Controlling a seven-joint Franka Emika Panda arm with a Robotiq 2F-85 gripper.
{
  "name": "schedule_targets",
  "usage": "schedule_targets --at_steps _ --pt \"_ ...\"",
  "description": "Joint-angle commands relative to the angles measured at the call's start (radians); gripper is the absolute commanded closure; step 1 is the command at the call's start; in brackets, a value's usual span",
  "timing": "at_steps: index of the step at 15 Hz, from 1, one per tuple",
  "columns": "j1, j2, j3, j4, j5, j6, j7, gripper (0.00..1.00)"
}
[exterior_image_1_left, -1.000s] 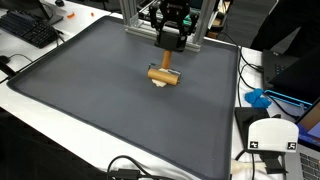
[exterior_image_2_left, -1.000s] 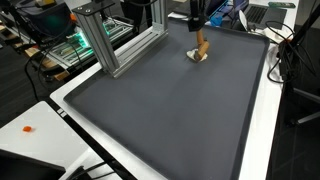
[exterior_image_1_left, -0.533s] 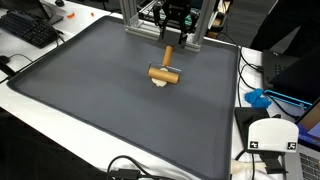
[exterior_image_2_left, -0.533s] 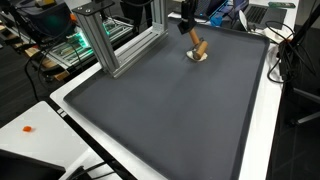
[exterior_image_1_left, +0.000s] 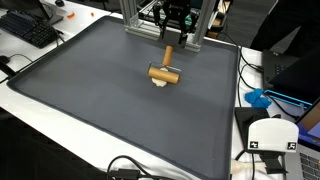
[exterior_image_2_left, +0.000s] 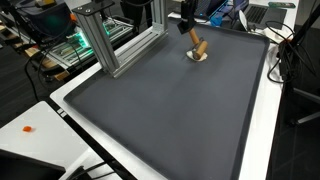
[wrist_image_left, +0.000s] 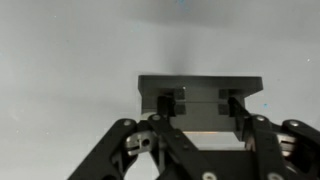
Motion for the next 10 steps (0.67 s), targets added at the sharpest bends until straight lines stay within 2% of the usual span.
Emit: schedule_targets --at_steps 1,6,10 --pt "0.001 -0.036 0.000 0.001 0.032 -0.069 -0.026 0.65" --pt "0.001 -0.044 0.002 0.018 0.030 -0.136 -0.029 0.65" --pt "0.005 -0.019 0.007 0.011 0.030 -0.107 -0.031 0.65"
